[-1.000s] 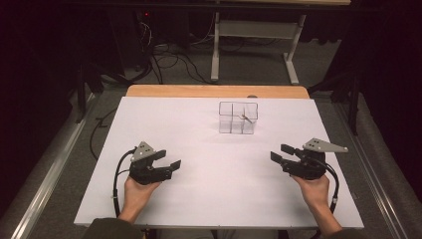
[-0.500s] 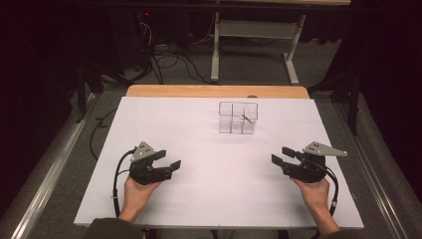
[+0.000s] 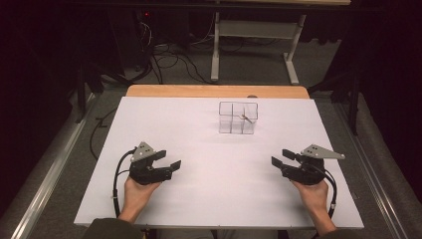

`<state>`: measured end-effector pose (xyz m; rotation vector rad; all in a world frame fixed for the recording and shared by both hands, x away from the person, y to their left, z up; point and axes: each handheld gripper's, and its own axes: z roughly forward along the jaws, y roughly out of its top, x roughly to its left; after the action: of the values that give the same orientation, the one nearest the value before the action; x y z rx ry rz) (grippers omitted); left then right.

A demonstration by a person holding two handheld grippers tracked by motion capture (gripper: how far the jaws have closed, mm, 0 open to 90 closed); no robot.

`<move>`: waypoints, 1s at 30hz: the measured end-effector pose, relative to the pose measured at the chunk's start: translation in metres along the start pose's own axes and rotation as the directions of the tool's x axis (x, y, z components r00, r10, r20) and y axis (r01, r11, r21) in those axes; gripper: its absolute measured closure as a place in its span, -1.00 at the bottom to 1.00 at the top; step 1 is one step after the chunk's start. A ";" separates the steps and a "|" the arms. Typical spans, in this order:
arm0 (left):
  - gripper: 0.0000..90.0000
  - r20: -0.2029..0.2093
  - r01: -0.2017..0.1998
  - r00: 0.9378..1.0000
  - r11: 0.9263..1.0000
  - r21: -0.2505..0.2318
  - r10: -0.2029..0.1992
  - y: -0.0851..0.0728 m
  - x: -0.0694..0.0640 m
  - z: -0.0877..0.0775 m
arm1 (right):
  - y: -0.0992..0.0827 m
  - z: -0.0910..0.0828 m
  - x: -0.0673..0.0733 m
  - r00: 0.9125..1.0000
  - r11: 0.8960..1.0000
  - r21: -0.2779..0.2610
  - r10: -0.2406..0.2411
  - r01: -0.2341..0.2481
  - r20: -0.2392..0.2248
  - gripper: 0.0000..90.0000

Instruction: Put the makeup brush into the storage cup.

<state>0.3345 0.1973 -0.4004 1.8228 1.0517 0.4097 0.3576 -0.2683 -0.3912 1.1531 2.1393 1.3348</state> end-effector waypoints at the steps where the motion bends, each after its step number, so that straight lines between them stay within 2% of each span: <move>1: -0.33 0.000 0.000 1.000 1.000 0.000 0.000 0.000 0.000 0.000 | -0.001 0.000 0.000 1.000 1.000 0.002 0.001 -0.001 0.001 0.01; 16: -0.33 -0.003 0.004 1.000 1.000 -0.002 -0.004 -0.001 0.001 -0.002 | -0.009 0.000 -0.002 1.000 1.000 0.009 -0.008 0.008 0.028 -0.01; 22: -0.33 -0.007 0.002 1.000 1.000 0.009 -0.001 -0.001 0.002 -0.001 | -0.013 0.004 -0.003 0.999 0.999 0.033 -0.008 0.007 0.041 -0.02; 30: -0.33 -0.007 0.004 1.000 1.000 0.014 -0.004 -0.001 0.003 0.001 | -0.013 0.003 -0.003 0.999 1.000 0.022 -0.003 0.002 0.044 -0.03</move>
<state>0.3358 0.1994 -0.4023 1.8327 1.0652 0.4078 0.3556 -0.2722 -0.4047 1.1771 2.1285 1.2764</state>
